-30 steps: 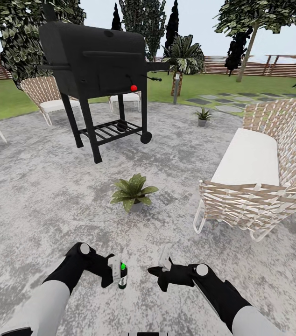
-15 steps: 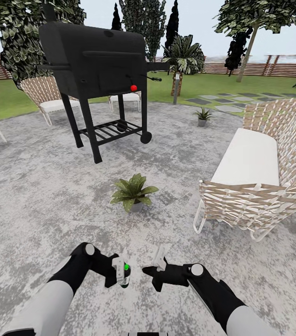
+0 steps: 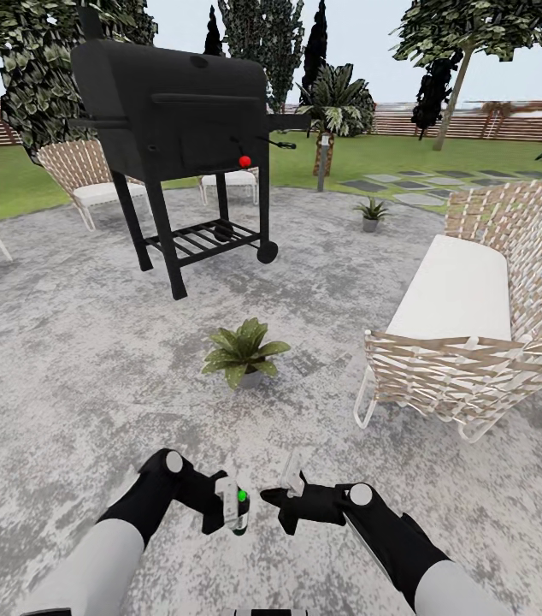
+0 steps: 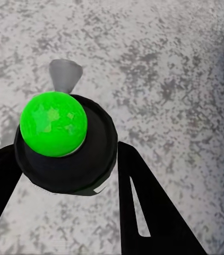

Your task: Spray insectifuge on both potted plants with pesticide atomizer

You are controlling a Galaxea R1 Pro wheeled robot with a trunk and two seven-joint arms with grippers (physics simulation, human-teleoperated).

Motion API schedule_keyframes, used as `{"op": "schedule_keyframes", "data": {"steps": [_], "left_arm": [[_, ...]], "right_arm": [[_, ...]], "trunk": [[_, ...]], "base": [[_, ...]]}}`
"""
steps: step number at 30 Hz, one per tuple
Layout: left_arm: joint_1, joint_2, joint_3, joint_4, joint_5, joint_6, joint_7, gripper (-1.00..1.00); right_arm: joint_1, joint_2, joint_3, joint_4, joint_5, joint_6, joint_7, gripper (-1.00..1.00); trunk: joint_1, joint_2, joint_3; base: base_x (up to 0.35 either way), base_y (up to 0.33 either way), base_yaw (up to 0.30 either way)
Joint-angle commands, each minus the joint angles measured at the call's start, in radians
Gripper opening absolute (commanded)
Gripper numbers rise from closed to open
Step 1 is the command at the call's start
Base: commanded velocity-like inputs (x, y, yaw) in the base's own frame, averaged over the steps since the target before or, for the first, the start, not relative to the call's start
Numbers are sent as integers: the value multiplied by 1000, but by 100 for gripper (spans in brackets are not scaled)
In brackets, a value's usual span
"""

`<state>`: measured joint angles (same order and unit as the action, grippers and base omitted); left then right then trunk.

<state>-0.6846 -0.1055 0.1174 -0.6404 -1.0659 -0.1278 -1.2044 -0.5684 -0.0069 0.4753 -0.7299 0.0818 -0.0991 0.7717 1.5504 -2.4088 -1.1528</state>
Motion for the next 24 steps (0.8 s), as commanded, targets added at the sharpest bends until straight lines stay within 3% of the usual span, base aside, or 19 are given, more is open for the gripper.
{"op": "schedule_keyframes", "data": {"steps": [1,24], "left_arm": [[0,-4,8,-1,-11,-10,-4,-100],[0,-37,8,-1,-9,-10,-4,-100]], "right_arm": [[-1,-1,2,0,9,-10,-2,-100],[-1,-1,2,1,9,-10,-2,-100]], "trunk": [[0,0,-1],[0,0,-1]], "base": [[0,0,0],[0,0,0]]}}
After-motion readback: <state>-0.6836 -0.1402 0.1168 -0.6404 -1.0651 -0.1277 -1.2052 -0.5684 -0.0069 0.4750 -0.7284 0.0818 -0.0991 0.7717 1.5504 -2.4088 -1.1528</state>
